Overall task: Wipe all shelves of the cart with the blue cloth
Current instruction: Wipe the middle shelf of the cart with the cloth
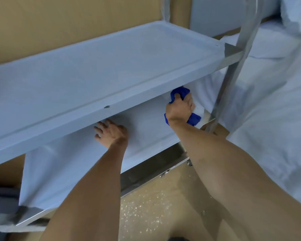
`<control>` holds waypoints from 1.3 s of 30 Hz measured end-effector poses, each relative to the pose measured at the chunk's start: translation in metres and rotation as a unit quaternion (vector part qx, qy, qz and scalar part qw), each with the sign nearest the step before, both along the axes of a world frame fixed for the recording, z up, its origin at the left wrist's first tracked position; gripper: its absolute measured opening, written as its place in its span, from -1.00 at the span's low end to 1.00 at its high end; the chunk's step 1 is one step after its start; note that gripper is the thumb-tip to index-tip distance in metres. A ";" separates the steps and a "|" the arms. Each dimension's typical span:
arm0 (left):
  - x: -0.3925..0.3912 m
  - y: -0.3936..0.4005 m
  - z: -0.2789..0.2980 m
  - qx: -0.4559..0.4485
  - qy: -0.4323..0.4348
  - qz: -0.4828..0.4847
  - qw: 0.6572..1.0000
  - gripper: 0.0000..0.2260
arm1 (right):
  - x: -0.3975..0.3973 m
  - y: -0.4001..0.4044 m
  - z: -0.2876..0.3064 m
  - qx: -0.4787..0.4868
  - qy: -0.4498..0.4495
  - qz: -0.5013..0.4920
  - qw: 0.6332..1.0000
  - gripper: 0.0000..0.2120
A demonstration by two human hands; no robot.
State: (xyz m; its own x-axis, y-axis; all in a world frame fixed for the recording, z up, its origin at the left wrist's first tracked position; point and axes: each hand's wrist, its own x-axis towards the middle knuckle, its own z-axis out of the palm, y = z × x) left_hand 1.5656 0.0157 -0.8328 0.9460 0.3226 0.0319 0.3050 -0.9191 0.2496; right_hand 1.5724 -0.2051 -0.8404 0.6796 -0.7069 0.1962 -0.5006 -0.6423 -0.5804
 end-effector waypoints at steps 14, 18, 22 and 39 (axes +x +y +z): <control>-0.059 0.102 0.031 -0.020 0.006 -0.056 0.998 -0.82 | 0.002 0.173 0.022 0.002 0.095 0.302 0.949 -0.70; -0.104 0.157 0.037 -0.047 -0.014 -0.017 0.999 -0.80 | -0.040 0.290 0.032 -0.023 0.128 0.438 0.889 -0.65; -0.157 0.209 0.035 -0.042 -0.042 0.022 0.998 -0.85 | -0.086 0.329 0.034 -0.059 0.122 0.461 0.877 -0.66; -0.252 0.215 0.018 -0.160 -0.038 0.192 0.968 -0.72 | -0.238 0.220 -0.031 0.015 -0.113 0.089 0.989 -0.57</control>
